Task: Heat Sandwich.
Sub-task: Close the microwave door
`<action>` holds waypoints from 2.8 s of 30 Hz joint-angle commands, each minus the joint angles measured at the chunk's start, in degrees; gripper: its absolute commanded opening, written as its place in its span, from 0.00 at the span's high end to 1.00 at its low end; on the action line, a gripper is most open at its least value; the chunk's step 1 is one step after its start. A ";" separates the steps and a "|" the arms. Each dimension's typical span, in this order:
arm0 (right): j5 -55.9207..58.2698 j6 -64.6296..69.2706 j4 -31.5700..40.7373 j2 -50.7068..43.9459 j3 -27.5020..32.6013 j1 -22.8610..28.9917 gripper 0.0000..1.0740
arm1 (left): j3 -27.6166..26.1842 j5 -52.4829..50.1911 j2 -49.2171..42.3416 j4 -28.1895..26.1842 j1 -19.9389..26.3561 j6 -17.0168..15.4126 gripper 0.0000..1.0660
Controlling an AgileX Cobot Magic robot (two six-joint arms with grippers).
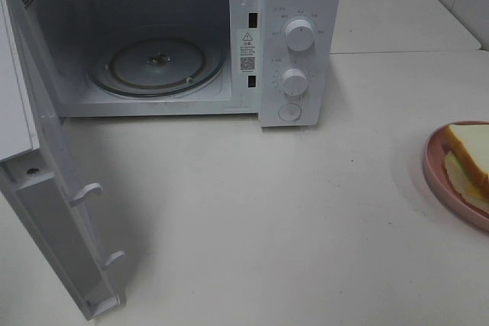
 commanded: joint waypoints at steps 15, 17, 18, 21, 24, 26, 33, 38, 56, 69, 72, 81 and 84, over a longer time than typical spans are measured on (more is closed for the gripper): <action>-8.42 -0.57 0.29 -16.21 8.25 -0.17 0.43 | 0.17 -1.03 -0.29 0.11 -0.17 -0.23 0.46; -8.88 -0.57 0.29 -16.96 8.71 -0.17 0.43 | 0.17 -1.03 -0.29 0.11 -0.17 -0.23 0.46; -10.20 -0.34 0.34 -18.28 9.40 -0.17 0.43 | 0.17 -1.03 -0.29 0.11 -0.17 -0.23 0.46; -10.54 -0.29 0.34 -18.51 9.63 -0.17 0.43 | 0.17 -1.03 -0.29 0.11 -0.17 -0.23 0.46; -10.54 -0.11 0.29 -18.51 9.63 -0.17 0.43 | 0.17 -1.03 -0.29 0.11 -0.17 -0.23 0.46; -10.54 -0.11 0.29 -18.51 9.63 -0.17 0.43 | 0.17 -1.03 -0.34 0.11 -0.17 -0.23 0.46; -10.54 -0.06 0.00 -18.51 9.63 -0.17 0.43 | 0.17 -1.03 -0.34 0.11 -0.17 -0.23 0.46; -10.54 0.00 0.00 -18.51 9.63 -0.17 0.43 | 0.17 -1.03 -0.34 0.11 -0.17 -0.23 0.46; -10.54 0.34 0.00 -18.51 9.63 -0.17 0.43 | 0.17 -1.03 -0.34 0.11 -0.17 -0.23 0.46; -10.54 0.34 0.00 -18.51 9.63 -0.17 0.43 | 0.17 -1.03 -0.34 0.11 -0.17 -0.23 0.46; -10.54 0.34 0.00 -18.51 9.63 -0.17 0.43 | 0.17 -1.03 -0.34 0.11 -0.17 -0.23 0.46; -10.54 0.40 0.00 -18.51 9.63 -0.17 0.43 | 0.17 -1.03 -0.34 0.11 -0.17 -0.23 0.46; -10.54 0.40 0.00 -18.51 9.63 -0.17 0.43 | 0.17 -1.09 -0.34 0.17 -0.17 -0.23 0.36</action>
